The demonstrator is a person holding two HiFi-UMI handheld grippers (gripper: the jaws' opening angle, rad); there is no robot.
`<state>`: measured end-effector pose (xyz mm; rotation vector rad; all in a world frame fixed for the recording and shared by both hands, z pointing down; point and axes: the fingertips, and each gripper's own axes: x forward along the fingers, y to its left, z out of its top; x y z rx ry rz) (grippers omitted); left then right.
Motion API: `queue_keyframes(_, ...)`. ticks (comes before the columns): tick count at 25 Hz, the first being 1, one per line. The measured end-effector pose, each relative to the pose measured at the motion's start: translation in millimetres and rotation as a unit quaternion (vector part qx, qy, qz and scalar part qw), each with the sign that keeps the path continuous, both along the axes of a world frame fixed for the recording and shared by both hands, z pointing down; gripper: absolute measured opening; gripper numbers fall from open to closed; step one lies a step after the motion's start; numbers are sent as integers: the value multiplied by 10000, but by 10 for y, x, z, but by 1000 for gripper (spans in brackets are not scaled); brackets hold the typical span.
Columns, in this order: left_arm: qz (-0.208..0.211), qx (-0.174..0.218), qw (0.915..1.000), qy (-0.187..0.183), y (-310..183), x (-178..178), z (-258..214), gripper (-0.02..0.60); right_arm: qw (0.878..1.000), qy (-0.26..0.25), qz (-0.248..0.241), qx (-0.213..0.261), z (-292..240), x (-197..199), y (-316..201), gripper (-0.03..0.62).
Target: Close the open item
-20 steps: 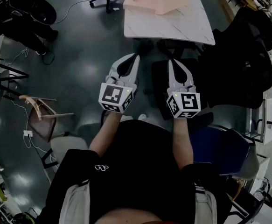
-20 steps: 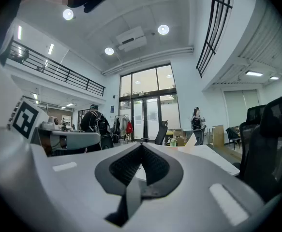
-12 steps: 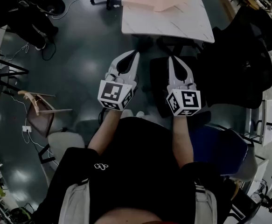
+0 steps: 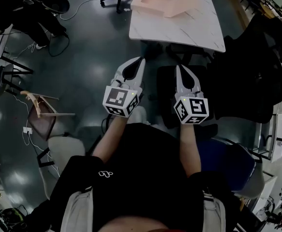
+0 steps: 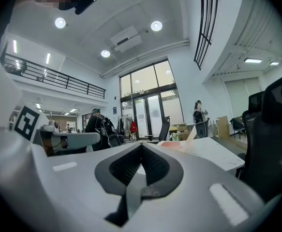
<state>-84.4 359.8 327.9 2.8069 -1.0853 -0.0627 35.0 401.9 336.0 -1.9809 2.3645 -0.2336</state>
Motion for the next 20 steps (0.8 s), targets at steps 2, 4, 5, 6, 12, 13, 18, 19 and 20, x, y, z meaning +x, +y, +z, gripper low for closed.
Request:
queue_keyframes(2,-27,-26,10000,13,-99,11,25,-2,10000,26,-77,-13,24,-22,-97,2)
queue_keyframes(4,-40,-39,10000,35,-229,42,46,-2,9999,29,-146,-20,37,-22,-232,2)
queue_keyframes(5,-41,-38,10000,45,-307,66,55,-2,9998,30,-177,-17,39,-11,-316,2)
queue_keyframes(6,-36,-37,10000,49,-393,95,69,-2,9998,31,-204,-9,42,7,-410,2)
queue_keyframes(12,-29,-142,9999,41,-1078,274,216,-2,9998,-61,-207,-45,139,203,-1105,2)
queue_keyframes(13,-23,-138,9999,24,-1201,301,225,-2,9997,-83,-208,-59,157,237,-1233,3)
queue_keyframes(18,-39,-336,9994,-88,-1907,337,462,-2,9992,-316,-195,-160,373,352,-1957,2)
queue_keyframes(19,-48,-414,9991,-127,-2060,327,542,-2,9989,-365,-188,-227,458,353,-2104,2)
queue_keyframes(20,-52,-491,9986,-170,-2217,319,615,-2,9985,-406,-176,-308,540,349,-2251,2)
